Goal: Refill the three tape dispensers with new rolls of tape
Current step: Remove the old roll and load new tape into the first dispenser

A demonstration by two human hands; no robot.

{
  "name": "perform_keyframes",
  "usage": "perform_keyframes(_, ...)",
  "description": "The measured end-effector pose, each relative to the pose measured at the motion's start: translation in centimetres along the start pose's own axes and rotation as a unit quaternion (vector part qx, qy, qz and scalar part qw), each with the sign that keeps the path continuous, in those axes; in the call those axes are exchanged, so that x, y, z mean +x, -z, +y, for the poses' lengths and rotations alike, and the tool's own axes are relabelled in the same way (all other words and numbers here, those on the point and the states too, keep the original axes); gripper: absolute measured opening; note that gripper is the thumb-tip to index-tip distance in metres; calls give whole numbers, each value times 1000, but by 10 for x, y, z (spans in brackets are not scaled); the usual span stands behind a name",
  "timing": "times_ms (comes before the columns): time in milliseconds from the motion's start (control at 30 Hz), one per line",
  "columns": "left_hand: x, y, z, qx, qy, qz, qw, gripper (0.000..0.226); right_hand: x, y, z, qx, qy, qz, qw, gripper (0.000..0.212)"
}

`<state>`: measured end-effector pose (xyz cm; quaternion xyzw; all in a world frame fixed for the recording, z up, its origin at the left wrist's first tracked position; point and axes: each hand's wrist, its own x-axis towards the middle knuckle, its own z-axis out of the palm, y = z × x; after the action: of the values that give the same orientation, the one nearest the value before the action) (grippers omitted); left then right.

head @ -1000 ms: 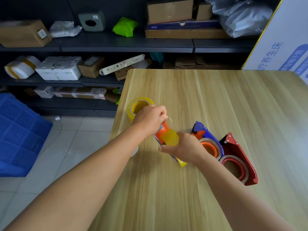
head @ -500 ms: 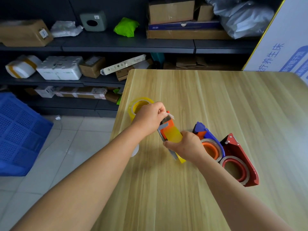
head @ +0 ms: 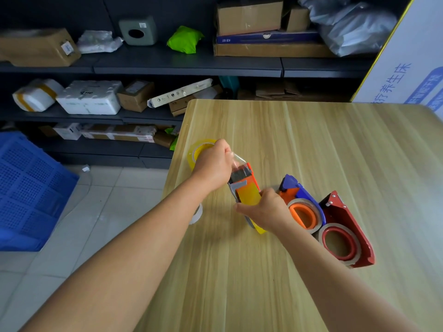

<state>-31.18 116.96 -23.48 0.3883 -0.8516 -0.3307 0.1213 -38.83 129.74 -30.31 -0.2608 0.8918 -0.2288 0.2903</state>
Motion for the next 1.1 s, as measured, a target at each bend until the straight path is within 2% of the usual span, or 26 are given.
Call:
perform_keyframes(100,-4,-2,2,0,7,7,1000,16,-1,1,-4,-24,23,41,999,89)
perform_keyframes(167,-7,-3,3,-5,12,9,1000,16,-3,3,-5,-65,31,41,997,89)
perform_keyframes(367,-12,-4,12,11,-4,27,1000,19,-8,4,-5,-155,49,68,984,71)
perform_keyframes(467,-13,-3,13,-8,5,30,1000,26,-8,7,-6,-195,52,87,976,61)
perform_keyframes(567,-17,-5,13,-21,-3,32,999,24,-7,11,-4,-223,50,92,969,50)
perform_keyframes(767,-21,-10,20,-6,-19,53,998,21,-12,7,-3,-215,66,107,968,59)
perform_keyframes(1100,-19,-2,29,-10,-47,114,992,17,-10,24,5,-164,102,141,971,46)
